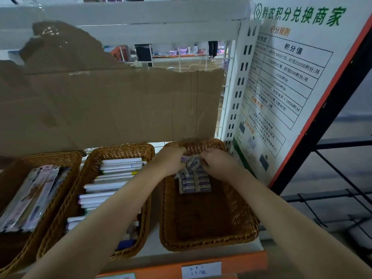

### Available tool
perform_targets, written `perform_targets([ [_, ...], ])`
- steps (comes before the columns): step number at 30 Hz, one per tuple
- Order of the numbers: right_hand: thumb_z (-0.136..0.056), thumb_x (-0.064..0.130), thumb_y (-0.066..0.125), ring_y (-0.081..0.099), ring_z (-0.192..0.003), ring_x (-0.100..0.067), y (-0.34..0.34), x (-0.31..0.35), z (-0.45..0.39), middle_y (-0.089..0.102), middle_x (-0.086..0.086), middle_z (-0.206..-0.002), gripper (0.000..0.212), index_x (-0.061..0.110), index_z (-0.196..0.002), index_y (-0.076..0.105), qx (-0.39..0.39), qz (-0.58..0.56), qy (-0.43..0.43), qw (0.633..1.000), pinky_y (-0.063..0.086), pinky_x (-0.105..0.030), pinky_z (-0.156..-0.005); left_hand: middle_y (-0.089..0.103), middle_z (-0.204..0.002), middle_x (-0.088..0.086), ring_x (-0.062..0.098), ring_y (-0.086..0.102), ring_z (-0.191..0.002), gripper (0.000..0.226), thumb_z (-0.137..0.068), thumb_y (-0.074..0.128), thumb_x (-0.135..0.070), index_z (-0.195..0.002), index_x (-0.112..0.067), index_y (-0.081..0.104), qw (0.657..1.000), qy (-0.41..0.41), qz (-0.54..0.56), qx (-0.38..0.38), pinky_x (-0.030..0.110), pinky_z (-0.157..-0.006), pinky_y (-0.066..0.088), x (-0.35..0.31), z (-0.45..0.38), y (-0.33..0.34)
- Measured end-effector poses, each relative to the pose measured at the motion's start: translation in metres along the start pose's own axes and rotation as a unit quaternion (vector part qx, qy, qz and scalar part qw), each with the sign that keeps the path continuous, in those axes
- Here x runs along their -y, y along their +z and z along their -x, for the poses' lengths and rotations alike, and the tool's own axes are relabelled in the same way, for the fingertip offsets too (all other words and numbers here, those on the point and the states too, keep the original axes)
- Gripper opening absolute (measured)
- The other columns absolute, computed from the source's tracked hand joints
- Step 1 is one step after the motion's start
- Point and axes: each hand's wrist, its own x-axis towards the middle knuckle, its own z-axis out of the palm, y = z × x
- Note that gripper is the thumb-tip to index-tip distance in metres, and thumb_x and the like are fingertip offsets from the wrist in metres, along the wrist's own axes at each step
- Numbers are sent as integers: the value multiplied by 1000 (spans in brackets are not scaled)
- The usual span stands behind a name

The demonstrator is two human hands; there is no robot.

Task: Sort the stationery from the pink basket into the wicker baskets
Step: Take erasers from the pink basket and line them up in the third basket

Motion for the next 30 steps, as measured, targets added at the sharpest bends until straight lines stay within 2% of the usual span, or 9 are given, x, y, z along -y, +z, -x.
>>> perform_targets([
  [5,-92,21,50,46,-113,-20,7,1,-7,48,-4,-122,31,13,-122,51,28,6,-34,999,45,-33,-86,56,-121,10,24,52,-110,30,-93,51,-12,-122,-14,59,999,-6,-44,1,25,-75,33,7,-3,2],
  [10,-91,18,54,42,-118,-23,12,-4,-13,44,-6,-127,34,12,-124,50,33,25,-40,998,45,-34,-88,56,-122,12,25,52,-112,29,-94,49,-9,-121,-10,58,996,-17,-81,39,29,-86,42,3,-14,4],
  [13,-91,20,55,42,-119,-22,12,-7,-15,45,-6,-129,35,12,-125,51,33,23,-41,998,43,-33,-92,57,-120,13,26,54,-111,25,-94,51,-11,-117,-7,60,995,-31,-87,40,29,-86,42,3,-18,1],
  [16,-89,22,60,48,-109,-17,8,-10,-11,52,-3,-121,28,16,-116,56,26,-36,-24,999,39,-25,-83,59,-117,11,24,55,-109,22,-92,54,-12,-113,-9,61,996,-39,-72,40,26,-80,39,3,-18,-1],
  [20,-85,21,67,54,-102,-11,-2,-11,6,60,4,-109,20,20,-103,59,11,-198,-4,980,39,-13,-75,62,-114,7,21,56,-104,29,-90,58,-21,-118,-15,57,999,-24,-25,-1,25,-71,37,1,-6,-10],
  [23,-83,17,70,54,-102,-7,-13,-4,20,59,8,-108,20,23,-99,61,27,-332,27,943,39,-10,-76,63,-113,3,18,57,-99,34,-86,63,-26,-120,-22,58,999,-16,37,-27,26,-70,38,-6,9,-17],
  [25,-81,12,71,55,-101,0,-20,0,29,62,10,-108,20,24,-95,64,49,-428,45,901,43,-11,-77,59,-113,-1,11,51,-95,33,-85,65,-26,-117,-25,59,997,-10,70,-38,24,-69,34,-9,20,-20],
  [27,-80,6,70,61,-101,-3,-24,6,38,66,7,-105,21,21,-95,66,68,-536,54,840,49,-12,-74,53,-110,-4,7,45,-92,33,-85,65,-25,-117,-27,60,995,-3,94,-44,20,-67,30,-12,31,-21],
  [30,-79,3,69,67,-100,-18,-26,14,47,70,-3,-104,22,12,-99,69,90,-685,79,719,54,-21,-75,53,-105,-8,5,46,-90,30,-86,64,-26,-116,-30,61,991,12,123,-58,9,-62,29,-14,47,-17],
])
